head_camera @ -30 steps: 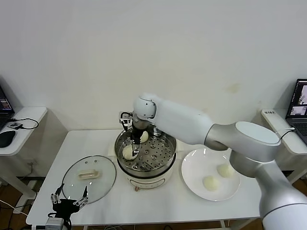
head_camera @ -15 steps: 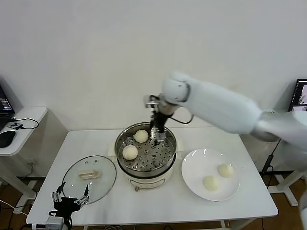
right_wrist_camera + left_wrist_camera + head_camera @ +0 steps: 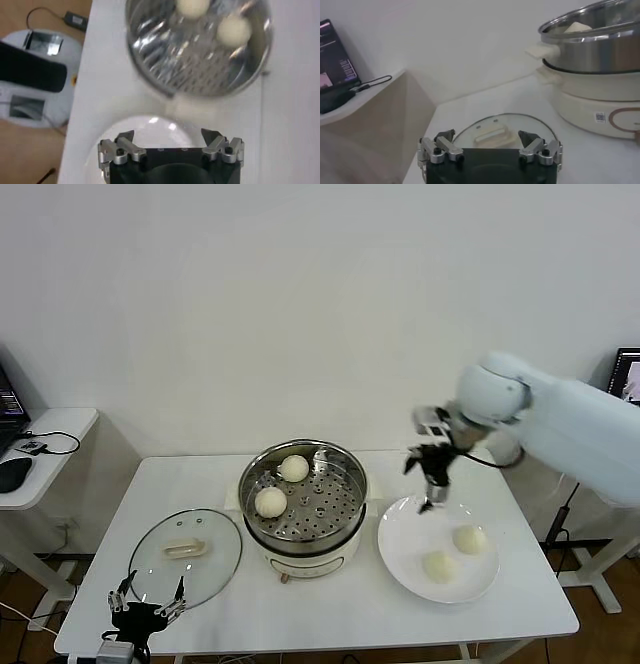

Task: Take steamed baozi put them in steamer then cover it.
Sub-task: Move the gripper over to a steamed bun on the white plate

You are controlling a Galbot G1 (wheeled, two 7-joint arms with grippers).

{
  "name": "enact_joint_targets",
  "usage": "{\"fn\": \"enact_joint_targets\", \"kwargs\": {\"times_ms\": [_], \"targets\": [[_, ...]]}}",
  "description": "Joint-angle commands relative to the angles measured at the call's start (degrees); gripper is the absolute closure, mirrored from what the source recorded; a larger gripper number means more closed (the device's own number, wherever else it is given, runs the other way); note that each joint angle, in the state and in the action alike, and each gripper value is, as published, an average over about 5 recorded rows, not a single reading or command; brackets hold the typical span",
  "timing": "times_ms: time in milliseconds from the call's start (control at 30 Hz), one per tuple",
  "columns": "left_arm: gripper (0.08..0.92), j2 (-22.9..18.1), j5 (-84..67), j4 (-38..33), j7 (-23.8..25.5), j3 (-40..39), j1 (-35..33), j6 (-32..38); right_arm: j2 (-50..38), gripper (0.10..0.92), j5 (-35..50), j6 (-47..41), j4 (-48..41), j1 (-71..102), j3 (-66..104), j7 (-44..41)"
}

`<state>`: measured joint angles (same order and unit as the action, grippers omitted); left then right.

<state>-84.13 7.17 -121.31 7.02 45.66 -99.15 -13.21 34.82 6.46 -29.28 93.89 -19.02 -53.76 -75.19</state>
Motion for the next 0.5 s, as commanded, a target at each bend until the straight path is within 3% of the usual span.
{"fn": "enact_joint_targets", "kwargs": {"times_ms": [33, 500], "targets": [[0.177, -0.1, 0.16, 0.38, -0.01, 0.0, -0.62, 0.01, -9.57, 0.203, -9.0, 1.96, 4.03, 18.77, 9.88, -0.65], [0.177, -0.96, 1.43, 1.46, -0.06, -0.11, -0.94, 0.01, -0.79, 0.203, -16.48, 4.33, -4.86, 28.8, 15.58, 1.24]]}}
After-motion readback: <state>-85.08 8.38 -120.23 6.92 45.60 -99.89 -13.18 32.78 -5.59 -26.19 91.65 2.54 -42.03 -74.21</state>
